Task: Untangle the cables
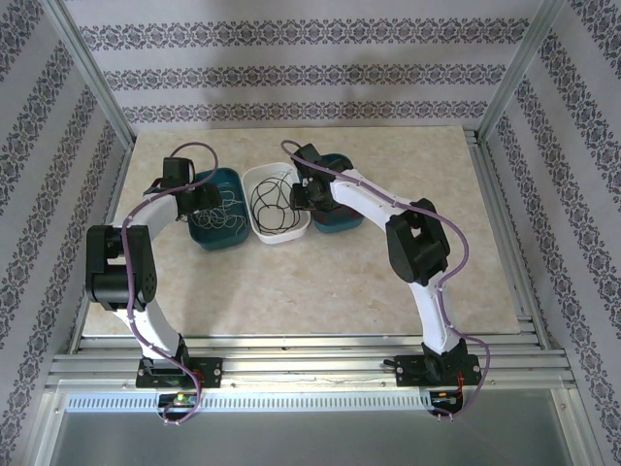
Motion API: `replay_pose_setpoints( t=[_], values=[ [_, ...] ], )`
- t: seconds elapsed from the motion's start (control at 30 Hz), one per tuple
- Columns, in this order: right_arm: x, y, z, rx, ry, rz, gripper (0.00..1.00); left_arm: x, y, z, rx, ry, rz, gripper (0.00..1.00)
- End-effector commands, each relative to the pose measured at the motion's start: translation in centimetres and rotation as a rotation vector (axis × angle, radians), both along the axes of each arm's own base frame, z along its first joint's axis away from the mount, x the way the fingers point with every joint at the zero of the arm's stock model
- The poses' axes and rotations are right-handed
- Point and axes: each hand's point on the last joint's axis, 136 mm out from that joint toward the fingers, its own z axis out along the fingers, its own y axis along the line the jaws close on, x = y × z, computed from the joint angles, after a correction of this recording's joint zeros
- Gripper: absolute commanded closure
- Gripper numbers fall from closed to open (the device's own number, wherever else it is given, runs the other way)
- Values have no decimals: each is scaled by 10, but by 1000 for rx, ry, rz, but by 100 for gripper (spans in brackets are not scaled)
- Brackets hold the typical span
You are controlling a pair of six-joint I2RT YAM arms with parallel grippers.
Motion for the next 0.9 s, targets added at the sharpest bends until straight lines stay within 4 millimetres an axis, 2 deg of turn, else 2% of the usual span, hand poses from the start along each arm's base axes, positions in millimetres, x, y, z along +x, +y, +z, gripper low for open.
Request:
replay_pose_setpoints(
  t=[0.0,0.27,0.5,0.87],
  values=[
    [3,14,4,31,-10,-9,52,14,-10,12,-63,-60,-34,13],
    [7,9,4,29,-19,-54,51,18,-20,11,-95,-61,-67,15],
    [12,-16,11,18,-39,-101,50,29,-25,11,-113,-71,-95,14],
    [13,-41,23,-16,-69,-138,43,43,-41,9,-148,-75,-145,14]
  ],
)
